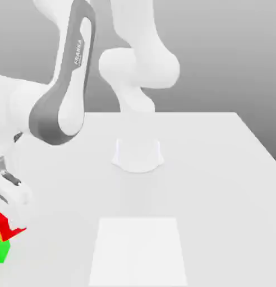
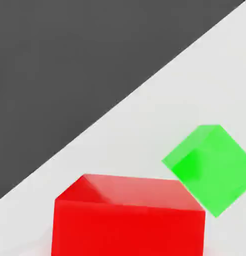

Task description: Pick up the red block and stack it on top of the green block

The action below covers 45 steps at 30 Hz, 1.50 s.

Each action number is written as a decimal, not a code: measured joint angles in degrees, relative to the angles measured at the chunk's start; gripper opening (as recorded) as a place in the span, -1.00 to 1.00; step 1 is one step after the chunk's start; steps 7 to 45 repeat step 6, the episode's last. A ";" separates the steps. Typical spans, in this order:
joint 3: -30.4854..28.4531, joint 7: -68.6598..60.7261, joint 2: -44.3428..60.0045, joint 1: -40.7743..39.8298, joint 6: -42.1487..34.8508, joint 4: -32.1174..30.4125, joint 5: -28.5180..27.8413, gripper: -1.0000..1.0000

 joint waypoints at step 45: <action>0.71 -1.72 5.04 -1.54 4.33 0.64 1.56 1.00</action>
